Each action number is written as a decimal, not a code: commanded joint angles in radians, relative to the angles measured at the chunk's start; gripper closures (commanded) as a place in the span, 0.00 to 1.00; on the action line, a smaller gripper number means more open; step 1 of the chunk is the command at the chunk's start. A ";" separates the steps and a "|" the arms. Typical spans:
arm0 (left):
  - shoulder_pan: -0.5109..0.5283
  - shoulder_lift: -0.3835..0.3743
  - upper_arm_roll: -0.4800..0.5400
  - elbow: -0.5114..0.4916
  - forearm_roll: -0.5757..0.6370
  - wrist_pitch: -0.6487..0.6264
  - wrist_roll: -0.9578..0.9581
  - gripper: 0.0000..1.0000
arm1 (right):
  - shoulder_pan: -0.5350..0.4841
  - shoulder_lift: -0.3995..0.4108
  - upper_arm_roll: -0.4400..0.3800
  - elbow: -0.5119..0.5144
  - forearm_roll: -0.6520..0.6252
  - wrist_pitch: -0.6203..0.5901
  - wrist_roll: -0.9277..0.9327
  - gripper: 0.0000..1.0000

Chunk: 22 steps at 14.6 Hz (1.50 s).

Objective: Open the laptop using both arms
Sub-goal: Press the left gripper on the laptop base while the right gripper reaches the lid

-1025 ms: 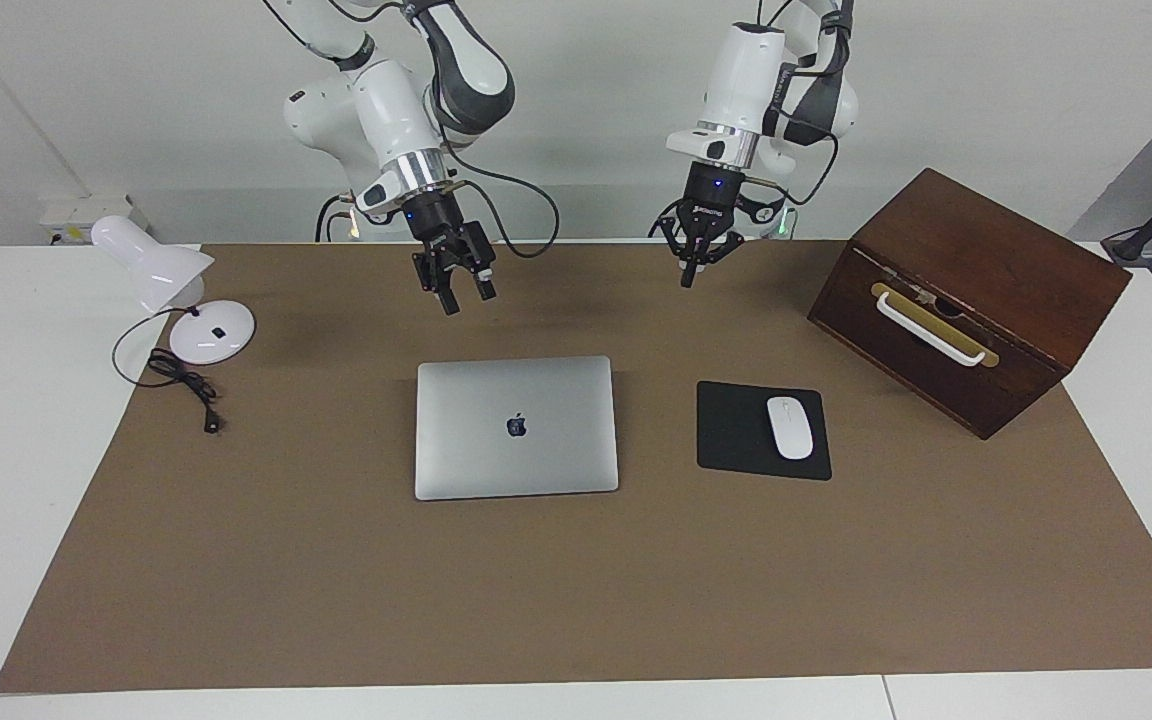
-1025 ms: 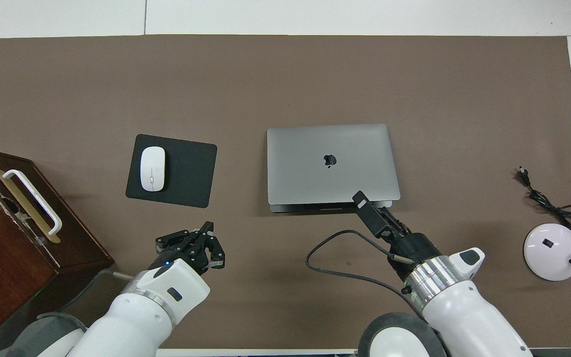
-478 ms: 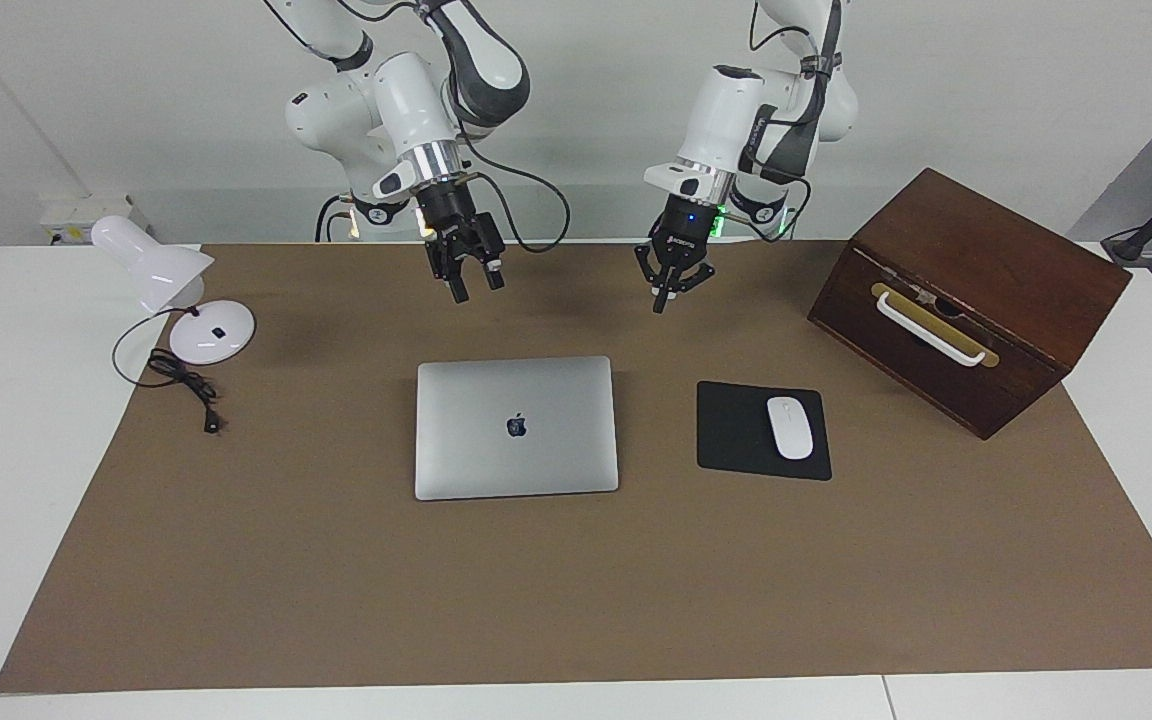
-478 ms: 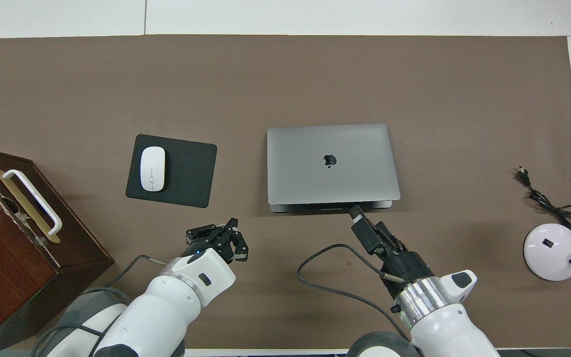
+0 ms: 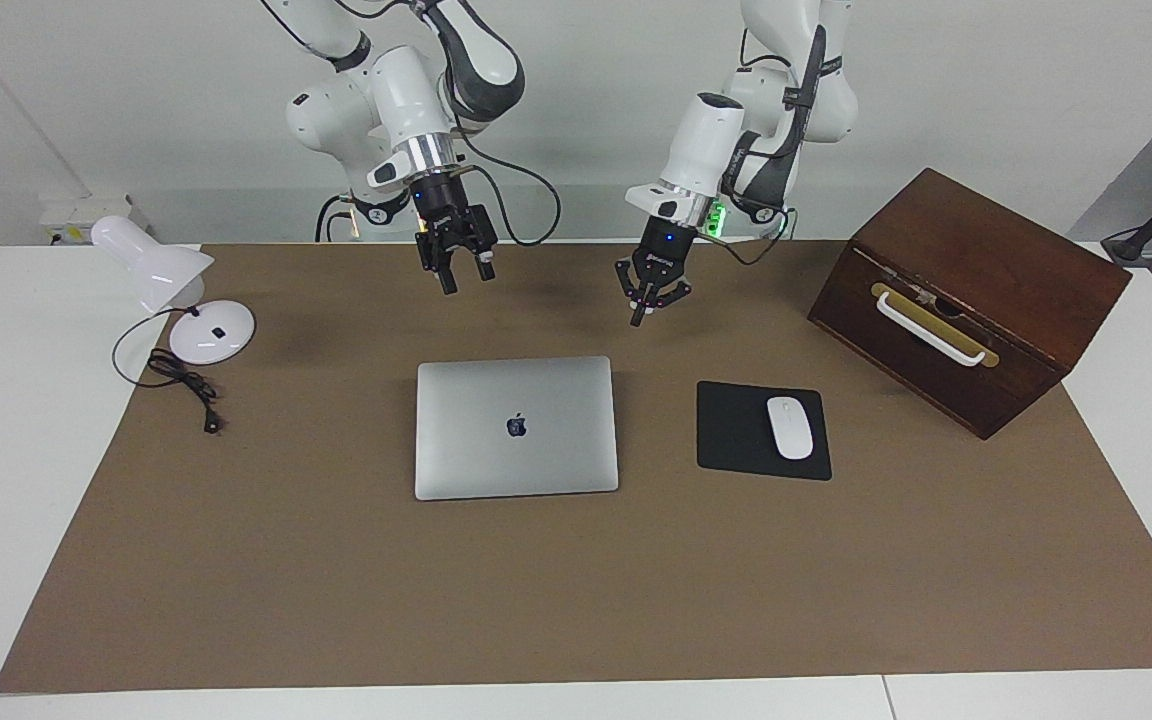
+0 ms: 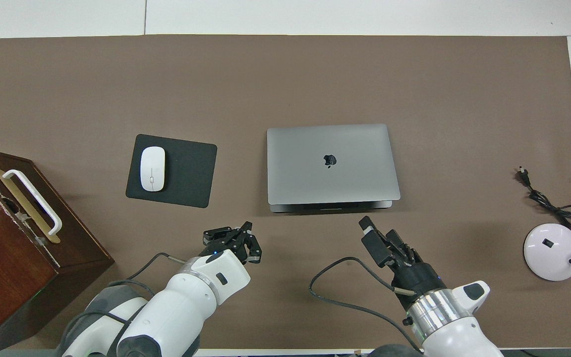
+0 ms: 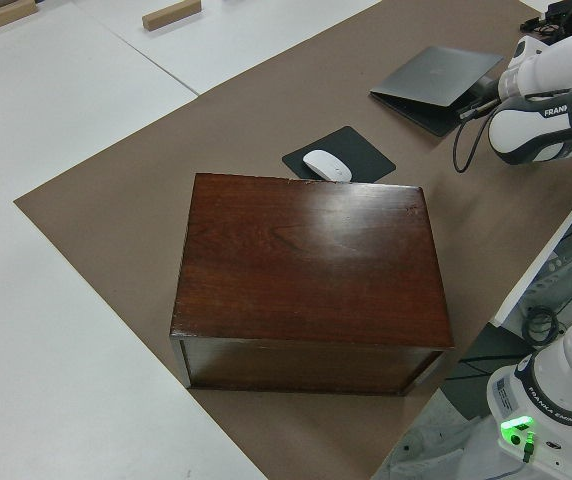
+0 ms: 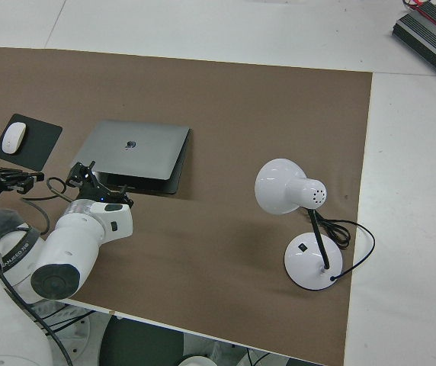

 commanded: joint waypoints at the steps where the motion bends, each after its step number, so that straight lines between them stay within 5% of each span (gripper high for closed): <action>1: -0.019 0.049 0.006 -0.004 -0.013 0.076 0.007 1.00 | -0.010 -0.094 -0.004 -0.040 0.030 -0.012 -0.065 0.00; 7: -0.021 0.085 0.006 0.004 -0.008 0.096 0.013 1.00 | -0.082 -0.191 -0.050 -0.126 0.039 -0.095 -0.362 0.00; 12: -0.033 0.136 0.006 0.036 -0.002 0.122 0.016 1.00 | -0.091 -0.183 -0.050 -0.135 0.198 -0.096 -0.609 0.00; 18: -0.033 0.211 0.008 0.045 -0.001 0.219 0.079 1.00 | -0.080 -0.174 -0.042 -0.163 0.273 -0.098 -0.654 0.00; 22: -0.033 0.274 0.008 0.045 -0.002 0.337 0.123 1.00 | -0.079 -0.084 -0.031 -0.129 0.344 -0.128 -0.655 0.00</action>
